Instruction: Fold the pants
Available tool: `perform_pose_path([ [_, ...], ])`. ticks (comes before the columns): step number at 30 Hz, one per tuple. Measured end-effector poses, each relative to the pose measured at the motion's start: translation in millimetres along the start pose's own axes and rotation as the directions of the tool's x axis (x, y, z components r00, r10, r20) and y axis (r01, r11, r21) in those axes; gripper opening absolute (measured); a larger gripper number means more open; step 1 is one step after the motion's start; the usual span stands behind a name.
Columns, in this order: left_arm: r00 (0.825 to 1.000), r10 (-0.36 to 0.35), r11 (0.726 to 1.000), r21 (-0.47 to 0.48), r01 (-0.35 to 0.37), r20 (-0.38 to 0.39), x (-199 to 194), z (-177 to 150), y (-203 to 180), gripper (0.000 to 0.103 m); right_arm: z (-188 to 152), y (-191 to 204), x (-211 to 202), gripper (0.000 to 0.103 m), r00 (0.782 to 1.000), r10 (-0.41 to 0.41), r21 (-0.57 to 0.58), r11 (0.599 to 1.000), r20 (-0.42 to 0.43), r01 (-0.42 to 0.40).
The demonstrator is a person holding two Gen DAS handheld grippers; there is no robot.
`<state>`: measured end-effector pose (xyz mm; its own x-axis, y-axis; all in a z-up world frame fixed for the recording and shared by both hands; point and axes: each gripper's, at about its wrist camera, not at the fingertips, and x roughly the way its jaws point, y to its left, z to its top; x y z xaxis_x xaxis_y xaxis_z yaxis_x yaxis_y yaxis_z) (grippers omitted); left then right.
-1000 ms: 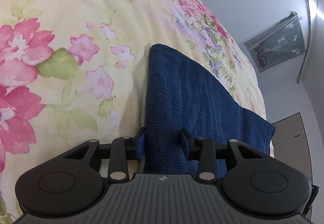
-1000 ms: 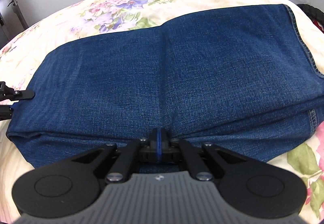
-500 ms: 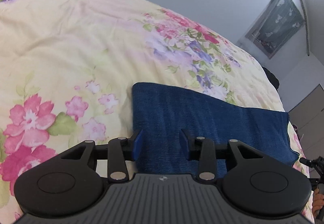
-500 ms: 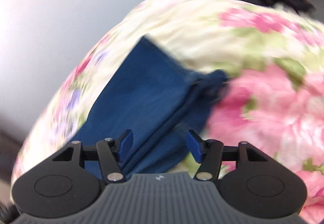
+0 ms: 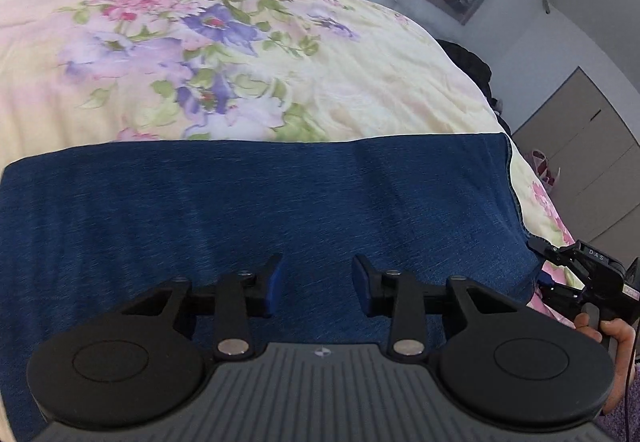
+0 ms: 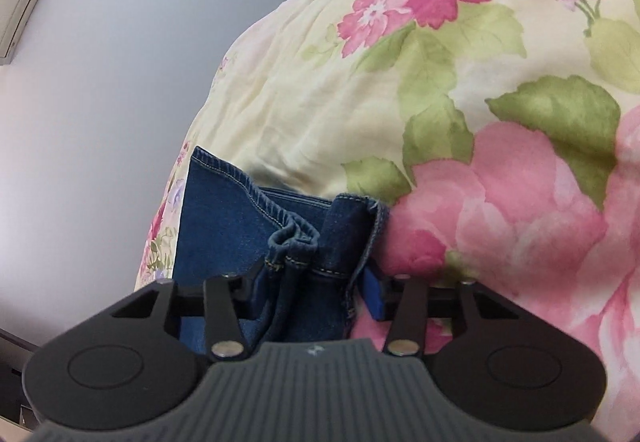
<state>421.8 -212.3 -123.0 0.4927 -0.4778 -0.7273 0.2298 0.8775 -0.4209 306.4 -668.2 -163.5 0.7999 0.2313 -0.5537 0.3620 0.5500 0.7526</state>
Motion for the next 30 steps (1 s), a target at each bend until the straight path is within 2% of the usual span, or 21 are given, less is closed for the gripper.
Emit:
perform_pose_path([
  [4,1.0,0.005,1.0,0.031,-0.005,-0.021,33.4,11.5,-16.1,0.038,2.8,18.8,-5.9,0.022,0.999,0.03,-0.109,0.994,0.015,-0.028],
  [7,0.999,0.029,0.998,0.06,-0.028,-0.017,43.2,14.2,-24.4,0.038,4.0,35.7,-12.6,0.019,0.999,0.04,-0.181,0.983,0.025,-0.035],
  [10,0.999,0.028,0.999,0.047,-0.027,-0.017,35.7,15.3,-24.0,0.038,1.5,54.4,-23.2,0.017,0.998,0.041,-0.255,0.966,0.05,-0.027],
  [14,0.999,0.047,0.998,0.046,-0.047,0.009,0.4,13.6,-12.9,0.038,-8.3,94.6,-39.0,0.016,0.995,0.044,-0.365,0.931,0.089,-0.008],
  [20,0.994,0.087,0.996,-0.011,-0.087,0.058,-73.3,-0.9,30.0,0.038,-43.2,180.0,-66.2,0.015,0.99,0.071,-0.54,0.842,0.122,0.007],
  [24,0.991,0.111,0.993,-0.061,-0.106,0.081,-122.2,-18.3,66.6,0.038,-80.3,235.5,-77.3,0.015,0.988,0.104,-0.623,0.782,0.114,-0.01],
  [30,0.985,0.141,0.981,-0.149,-0.126,0.099,-177.5,-48.7,120.9,0.038,-153.4,301.1,-70.0,0.015,0.99,0.131,-0.707,0.704,0.048,-0.059],
])
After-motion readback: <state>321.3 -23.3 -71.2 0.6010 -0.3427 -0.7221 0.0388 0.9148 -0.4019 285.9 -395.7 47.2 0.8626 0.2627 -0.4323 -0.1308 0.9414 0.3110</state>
